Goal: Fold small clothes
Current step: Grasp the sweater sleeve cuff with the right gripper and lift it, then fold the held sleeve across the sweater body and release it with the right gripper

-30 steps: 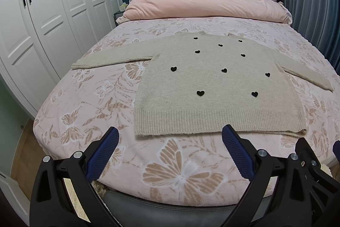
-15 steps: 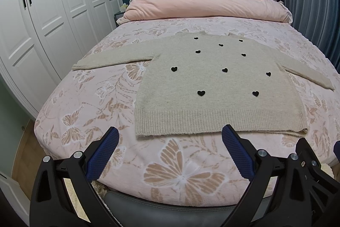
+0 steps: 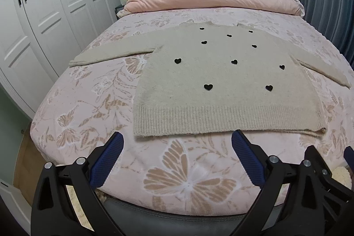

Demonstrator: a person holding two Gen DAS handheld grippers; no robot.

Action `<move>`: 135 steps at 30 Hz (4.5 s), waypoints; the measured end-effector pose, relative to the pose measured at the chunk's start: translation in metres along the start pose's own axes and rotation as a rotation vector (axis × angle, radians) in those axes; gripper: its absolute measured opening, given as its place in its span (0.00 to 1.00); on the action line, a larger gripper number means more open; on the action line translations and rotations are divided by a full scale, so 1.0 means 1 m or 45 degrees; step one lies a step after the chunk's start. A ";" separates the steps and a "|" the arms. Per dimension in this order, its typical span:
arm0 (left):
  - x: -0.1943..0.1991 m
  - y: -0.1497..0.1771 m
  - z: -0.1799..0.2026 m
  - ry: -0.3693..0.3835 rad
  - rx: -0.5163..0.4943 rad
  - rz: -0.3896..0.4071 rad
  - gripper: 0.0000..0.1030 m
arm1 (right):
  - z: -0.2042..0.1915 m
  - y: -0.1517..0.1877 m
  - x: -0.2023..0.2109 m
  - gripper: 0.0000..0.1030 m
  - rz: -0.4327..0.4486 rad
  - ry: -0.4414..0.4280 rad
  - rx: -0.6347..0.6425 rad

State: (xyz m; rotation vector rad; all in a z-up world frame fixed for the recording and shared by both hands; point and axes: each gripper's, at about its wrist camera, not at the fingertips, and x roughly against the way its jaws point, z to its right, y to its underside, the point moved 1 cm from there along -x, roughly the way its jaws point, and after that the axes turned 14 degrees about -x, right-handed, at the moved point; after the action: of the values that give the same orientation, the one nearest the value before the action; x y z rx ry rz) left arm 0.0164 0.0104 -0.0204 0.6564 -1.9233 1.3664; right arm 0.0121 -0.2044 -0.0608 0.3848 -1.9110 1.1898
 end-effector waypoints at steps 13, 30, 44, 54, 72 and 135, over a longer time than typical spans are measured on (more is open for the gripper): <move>-0.068 -0.034 -0.060 0.119 0.305 0.009 0.95 | 0.242 -0.210 -0.141 0.95 -0.028 -0.050 -0.734; -0.137 -0.044 -0.035 0.214 0.281 -0.067 0.95 | 0.407 -0.327 -0.255 0.15 0.131 -0.143 -1.357; -0.133 -0.071 -0.049 0.286 0.317 0.034 0.95 | -0.053 -0.346 -0.190 0.09 -0.191 -1.183 -0.168; -0.138 -0.074 -0.081 0.315 0.320 0.051 0.95 | -0.033 -0.274 -0.252 0.49 -0.140 -0.410 0.050; -0.159 -0.070 -0.075 0.365 0.356 0.011 0.95 | 0.009 -0.393 -0.297 0.10 -0.033 -0.361 -0.070; -0.358 -0.183 -0.061 0.629 0.677 0.173 0.11 | 0.055 -0.288 -0.256 0.22 0.076 -0.205 -0.348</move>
State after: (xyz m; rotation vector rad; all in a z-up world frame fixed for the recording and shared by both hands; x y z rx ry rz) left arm 0.3940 0.0150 -0.1712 0.3739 -1.2360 1.9398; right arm 0.3216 -0.4372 -0.1003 0.2839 -2.2039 0.9408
